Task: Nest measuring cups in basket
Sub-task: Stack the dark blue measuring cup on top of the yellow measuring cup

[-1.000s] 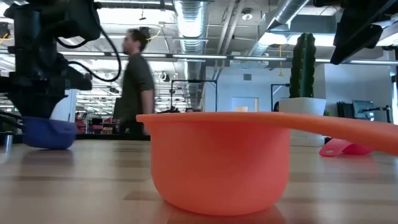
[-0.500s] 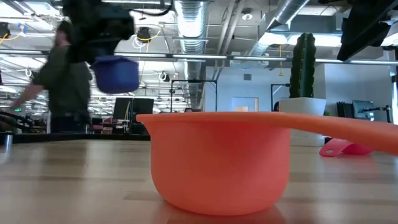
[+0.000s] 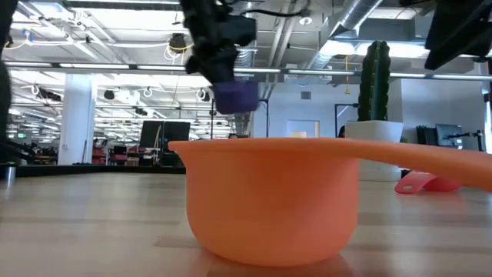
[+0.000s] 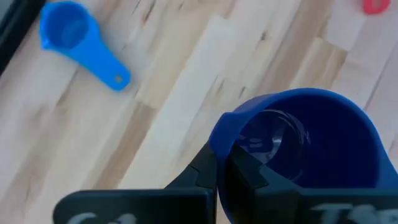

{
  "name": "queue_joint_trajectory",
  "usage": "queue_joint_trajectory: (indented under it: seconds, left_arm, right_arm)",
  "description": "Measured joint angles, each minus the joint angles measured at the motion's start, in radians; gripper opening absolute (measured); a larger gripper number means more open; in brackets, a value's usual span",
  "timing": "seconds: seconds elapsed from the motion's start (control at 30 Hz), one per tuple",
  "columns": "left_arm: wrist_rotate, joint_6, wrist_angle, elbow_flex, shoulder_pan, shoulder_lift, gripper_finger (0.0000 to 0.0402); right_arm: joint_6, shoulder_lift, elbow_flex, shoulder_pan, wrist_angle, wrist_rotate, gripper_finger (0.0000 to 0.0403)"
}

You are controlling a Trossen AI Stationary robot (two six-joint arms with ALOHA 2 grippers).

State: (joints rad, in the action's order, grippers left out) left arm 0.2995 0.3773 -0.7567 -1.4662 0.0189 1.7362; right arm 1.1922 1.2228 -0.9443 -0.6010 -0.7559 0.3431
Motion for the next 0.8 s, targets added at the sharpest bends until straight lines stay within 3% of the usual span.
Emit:
queue_joint_trajectory:
  seconds: [0.27,0.47,0.8]
  left_arm:
    - [-0.129,-0.058,-0.051,-0.140,0.028,0.172,0.0001]
    - [-0.149,0.003,-0.068,-0.116,0.040,0.198,0.0001]
    - [-0.206,0.010,-0.033,-0.100,0.047,0.198,0.0016]
  right_arm:
    - [0.120,0.000,0.000,-0.075,-0.020,0.045,0.0153]
    - [0.187,0.000,0.000,-0.117,-0.049,0.079,0.0148]
    - [0.164,0.000,0.000,-0.101,-0.053,0.082,0.0156]
